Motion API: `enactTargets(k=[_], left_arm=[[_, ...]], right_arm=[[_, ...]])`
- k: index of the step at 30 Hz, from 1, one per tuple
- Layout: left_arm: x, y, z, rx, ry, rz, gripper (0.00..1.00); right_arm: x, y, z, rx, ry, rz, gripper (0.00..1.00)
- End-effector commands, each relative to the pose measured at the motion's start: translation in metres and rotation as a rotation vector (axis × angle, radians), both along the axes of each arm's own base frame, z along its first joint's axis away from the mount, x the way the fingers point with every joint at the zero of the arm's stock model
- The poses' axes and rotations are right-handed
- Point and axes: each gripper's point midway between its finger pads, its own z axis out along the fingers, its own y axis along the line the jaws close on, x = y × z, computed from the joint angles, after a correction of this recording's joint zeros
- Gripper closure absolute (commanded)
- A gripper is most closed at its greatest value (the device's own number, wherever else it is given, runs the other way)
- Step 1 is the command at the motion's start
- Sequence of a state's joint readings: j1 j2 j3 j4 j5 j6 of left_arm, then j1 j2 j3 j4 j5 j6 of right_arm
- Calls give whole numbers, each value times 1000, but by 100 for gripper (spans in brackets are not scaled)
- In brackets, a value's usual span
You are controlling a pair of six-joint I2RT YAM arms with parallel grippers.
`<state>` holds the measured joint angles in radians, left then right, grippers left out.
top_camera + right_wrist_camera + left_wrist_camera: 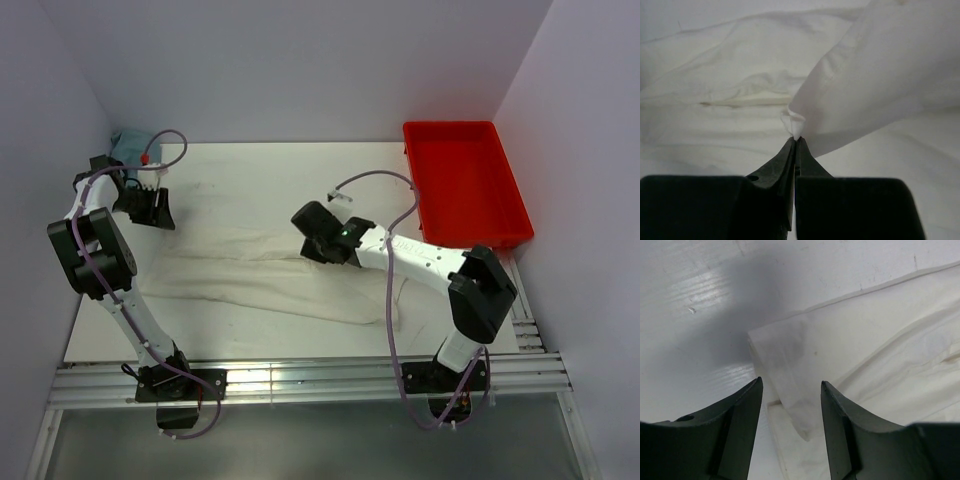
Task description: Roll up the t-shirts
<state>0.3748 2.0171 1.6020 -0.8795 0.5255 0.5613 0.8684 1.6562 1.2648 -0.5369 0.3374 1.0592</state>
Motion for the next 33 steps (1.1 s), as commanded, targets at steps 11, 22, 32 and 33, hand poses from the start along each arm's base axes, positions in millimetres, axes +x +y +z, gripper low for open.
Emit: enactTargets(k=[11,22,32,33], left_arm=[[-7,7,10,54,-29,-5,46],[-15,1,19,19,-6,-18,37],[19,11,30,0,33,144,36],[18,10,27,-1,42,157,36]], right_arm=[[-72,12,-57,-91,80,-20,85],[-51,1,-33,-84,-1,3,50],[-15,-49,-2,-7,-125,-3,44],[-13,-52,5,11,-138,1,44]])
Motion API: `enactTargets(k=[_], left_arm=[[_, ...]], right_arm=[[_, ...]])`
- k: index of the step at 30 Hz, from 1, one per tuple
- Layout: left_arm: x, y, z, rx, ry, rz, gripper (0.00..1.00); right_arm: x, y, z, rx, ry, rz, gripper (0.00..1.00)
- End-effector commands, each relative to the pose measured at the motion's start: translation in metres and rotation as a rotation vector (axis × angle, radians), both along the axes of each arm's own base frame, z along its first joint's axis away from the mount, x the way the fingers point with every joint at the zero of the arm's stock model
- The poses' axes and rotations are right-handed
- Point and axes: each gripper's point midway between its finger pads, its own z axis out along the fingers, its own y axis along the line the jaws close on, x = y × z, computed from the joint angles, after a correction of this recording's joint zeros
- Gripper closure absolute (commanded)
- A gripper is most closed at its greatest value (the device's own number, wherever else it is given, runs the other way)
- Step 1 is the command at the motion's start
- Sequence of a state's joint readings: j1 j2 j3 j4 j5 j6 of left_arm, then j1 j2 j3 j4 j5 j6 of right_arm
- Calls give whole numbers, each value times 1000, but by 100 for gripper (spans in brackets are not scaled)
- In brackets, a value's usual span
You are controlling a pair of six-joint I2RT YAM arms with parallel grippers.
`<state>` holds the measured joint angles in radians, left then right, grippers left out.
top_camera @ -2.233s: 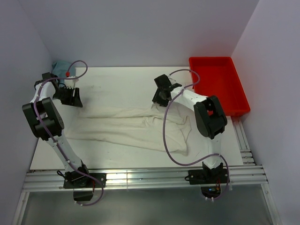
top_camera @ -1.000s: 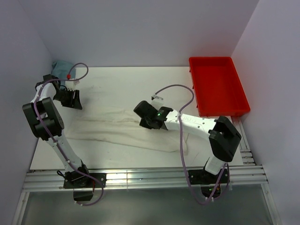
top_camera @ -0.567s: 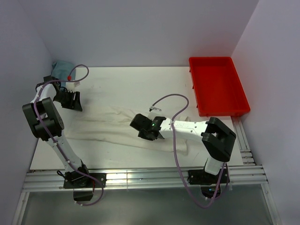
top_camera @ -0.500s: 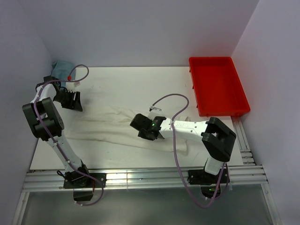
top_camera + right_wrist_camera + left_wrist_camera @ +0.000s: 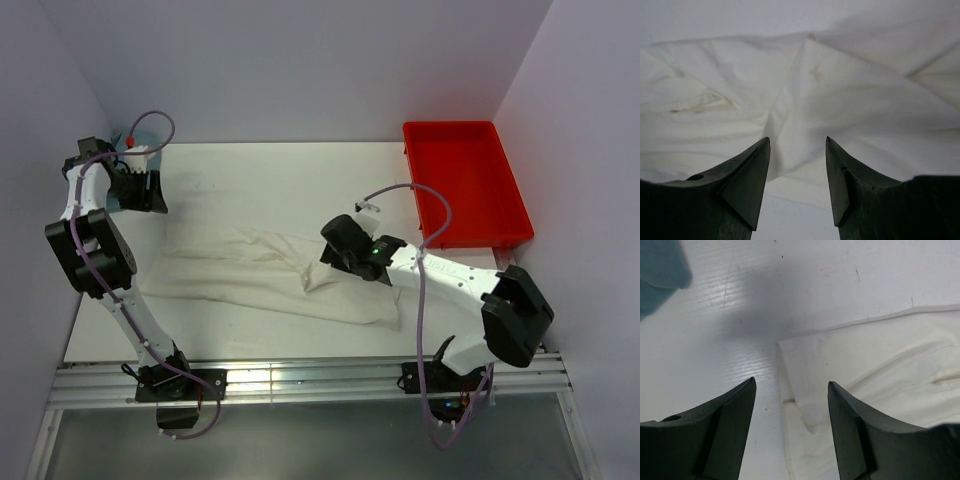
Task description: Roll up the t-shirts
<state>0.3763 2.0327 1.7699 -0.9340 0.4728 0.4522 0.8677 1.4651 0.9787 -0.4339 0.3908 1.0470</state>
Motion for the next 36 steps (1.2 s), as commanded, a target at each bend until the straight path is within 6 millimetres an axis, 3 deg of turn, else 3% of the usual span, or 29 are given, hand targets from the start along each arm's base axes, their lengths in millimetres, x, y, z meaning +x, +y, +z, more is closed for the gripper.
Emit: enactTargets(k=[1,5,14,21,23,28,30,36], left_arm=[[-5,-4,-14,-30,73,57,36],[1,-11,-27,-21,106,54,37],[15,-40,-55,-18,166,37,45],[22,-30,-58,58,164,110,51],[22,-29,-55,64,162,117,59],[28,-18,-50,119,137,145,92],[33,-12,-46,148,121,161,98],[47,3,-41,209,76,207,100]], right_arm=[[15,-9,23,27,-99,39,44],[35,-36,26,49,-129,2,44],[51,-77,8,39,-120,-33,44],[59,-93,5,36,-120,-39,44],[60,-96,4,38,-120,-44,44],[61,-100,2,36,-121,-51,44],[60,-103,-2,30,-109,-59,44],[55,-108,-8,25,-97,-80,44]])
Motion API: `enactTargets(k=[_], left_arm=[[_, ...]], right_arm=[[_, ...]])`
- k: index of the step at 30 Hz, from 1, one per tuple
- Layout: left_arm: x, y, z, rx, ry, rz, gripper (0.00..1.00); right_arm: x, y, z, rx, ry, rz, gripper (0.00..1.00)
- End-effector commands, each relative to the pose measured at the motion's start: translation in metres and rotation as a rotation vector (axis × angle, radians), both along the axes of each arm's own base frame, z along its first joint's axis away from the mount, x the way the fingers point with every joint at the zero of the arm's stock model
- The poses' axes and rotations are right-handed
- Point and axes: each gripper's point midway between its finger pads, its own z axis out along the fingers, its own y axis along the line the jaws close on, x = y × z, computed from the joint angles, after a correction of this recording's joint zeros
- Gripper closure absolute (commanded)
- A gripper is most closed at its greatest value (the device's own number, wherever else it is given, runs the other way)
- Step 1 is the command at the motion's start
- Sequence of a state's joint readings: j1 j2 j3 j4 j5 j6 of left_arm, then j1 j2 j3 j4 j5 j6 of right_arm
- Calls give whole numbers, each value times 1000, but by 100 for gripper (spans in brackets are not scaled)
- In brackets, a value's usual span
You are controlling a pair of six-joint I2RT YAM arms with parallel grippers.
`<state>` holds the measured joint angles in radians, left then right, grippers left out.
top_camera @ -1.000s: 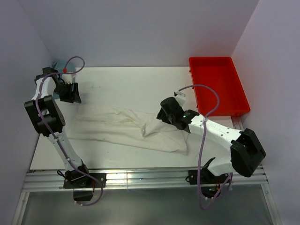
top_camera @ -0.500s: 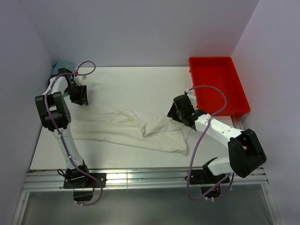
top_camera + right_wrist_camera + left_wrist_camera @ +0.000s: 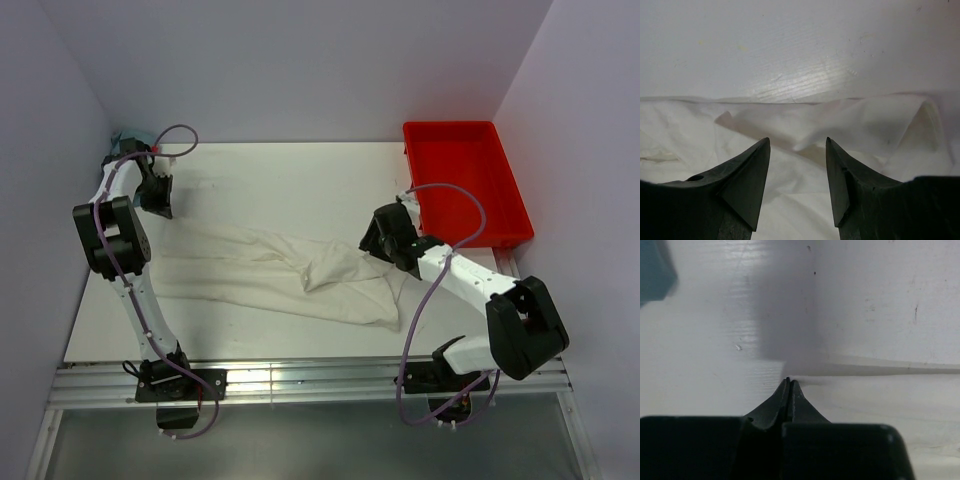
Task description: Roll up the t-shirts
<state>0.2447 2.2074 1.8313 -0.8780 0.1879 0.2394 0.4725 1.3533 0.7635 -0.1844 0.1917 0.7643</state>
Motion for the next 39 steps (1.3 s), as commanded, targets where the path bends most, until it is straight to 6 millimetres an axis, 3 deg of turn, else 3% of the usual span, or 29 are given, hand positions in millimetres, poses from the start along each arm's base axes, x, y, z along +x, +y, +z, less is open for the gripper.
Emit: enactTargets(k=[1,8,11,12,17,24,27,33,39], left_arm=[[25,16,23,69,-97,39,100],[28,14,22,65,-108,14,89],[27,10,25,46,-116,-4,76],[27,8,28,40,-125,-10,66],[26,5,39,30,-151,-33,49],[19,-2,60,12,-177,-68,47],[18,-6,68,0,-192,-81,47],[16,-13,71,-32,-193,-97,47],[11,-15,75,-38,-200,-113,47]], right_arm=[[0,-7,8,7,-38,-23,44],[-4,-5,4,25,-26,-22,44],[1,-6,8,7,-26,-26,44],[8,-3,18,9,-46,-21,44],[26,13,24,1,-41,39,43],[39,48,40,96,-39,138,40],[42,56,42,43,-49,174,39],[54,71,18,-6,4,268,36],[50,76,4,3,41,286,36]])
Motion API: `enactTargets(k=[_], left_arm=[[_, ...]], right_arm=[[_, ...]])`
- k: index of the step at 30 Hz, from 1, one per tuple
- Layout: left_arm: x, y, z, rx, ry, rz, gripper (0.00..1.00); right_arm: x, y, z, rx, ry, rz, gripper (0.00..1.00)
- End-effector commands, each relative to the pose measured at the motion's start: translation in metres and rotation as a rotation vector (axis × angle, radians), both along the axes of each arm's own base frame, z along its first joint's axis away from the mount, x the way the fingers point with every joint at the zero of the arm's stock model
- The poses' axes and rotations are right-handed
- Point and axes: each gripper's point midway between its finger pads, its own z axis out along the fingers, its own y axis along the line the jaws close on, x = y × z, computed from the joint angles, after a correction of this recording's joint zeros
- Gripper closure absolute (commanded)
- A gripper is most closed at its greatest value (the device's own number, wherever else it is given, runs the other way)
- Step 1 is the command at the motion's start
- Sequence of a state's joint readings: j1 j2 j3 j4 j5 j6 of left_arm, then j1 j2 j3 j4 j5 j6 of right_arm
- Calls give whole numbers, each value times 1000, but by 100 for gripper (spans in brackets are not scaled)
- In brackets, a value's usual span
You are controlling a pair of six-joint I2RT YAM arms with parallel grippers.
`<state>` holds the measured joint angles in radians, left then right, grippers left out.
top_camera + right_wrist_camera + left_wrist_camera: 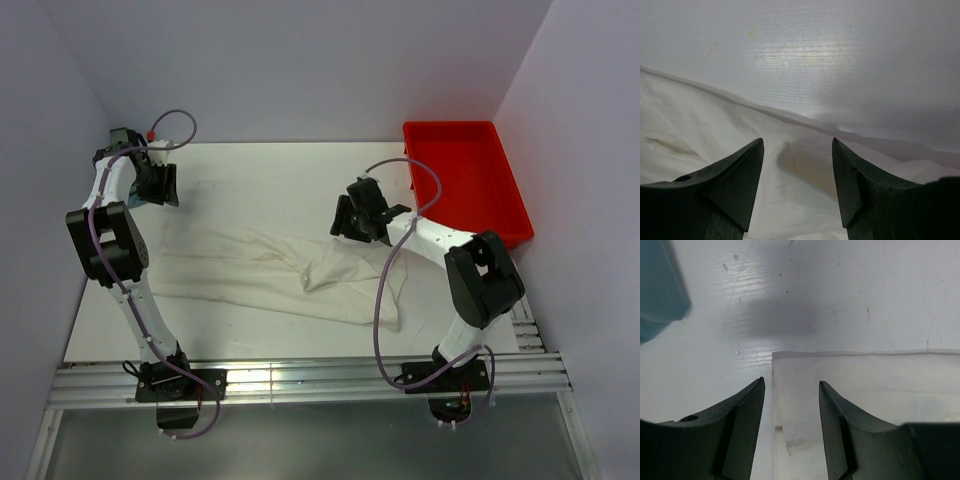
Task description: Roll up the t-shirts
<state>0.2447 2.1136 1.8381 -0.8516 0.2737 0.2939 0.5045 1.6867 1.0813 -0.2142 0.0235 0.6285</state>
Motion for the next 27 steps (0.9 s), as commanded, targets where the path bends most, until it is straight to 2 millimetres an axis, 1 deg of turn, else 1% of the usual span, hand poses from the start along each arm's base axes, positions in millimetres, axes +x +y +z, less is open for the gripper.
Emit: enactTargets(k=[1,7,10,13,14,16,17,19,20,21,22,23,24,25,27], left_arm=[[-4,-6,27,-13,-52,-34,47],[-8,-9,28,-24,-52,-41,48],[-9,-10,28,-26,-53,-44,48],[-10,-11,30,-31,-55,-46,48],[-10,-11,31,-31,-56,-46,48],[-11,-12,30,-34,-54,-49,48],[-11,-12,31,-31,-56,-50,48],[-13,-13,31,-37,-52,-55,48],[-13,-13,33,-35,-55,-56,48],[-14,-13,32,-36,-55,-57,48],[-14,-14,33,-38,-54,-57,48],[-15,-14,34,-40,-58,-59,48],[-16,-15,33,-39,-56,-61,48],[-15,-15,34,-38,-59,-64,48],[-17,-15,33,-38,-55,-64,48]], right_arm=[[2,10,13,20,-29,50,36],[-9,19,14,32,-22,90,40],[-16,24,8,21,0,107,41],[-21,27,7,21,2,112,46],[-24,26,5,17,10,110,52],[-28,24,6,13,11,101,61],[-31,22,3,6,20,100,70],[-34,20,6,13,16,87,80],[-37,18,5,14,22,84,88],[-40,17,4,12,26,83,91],[-42,16,9,20,23,76,93],[-44,10,6,-1,21,56,97],[-46,7,7,-6,19,46,98],[-49,4,13,1,10,35,100],[-58,0,11,-6,11,24,100]])
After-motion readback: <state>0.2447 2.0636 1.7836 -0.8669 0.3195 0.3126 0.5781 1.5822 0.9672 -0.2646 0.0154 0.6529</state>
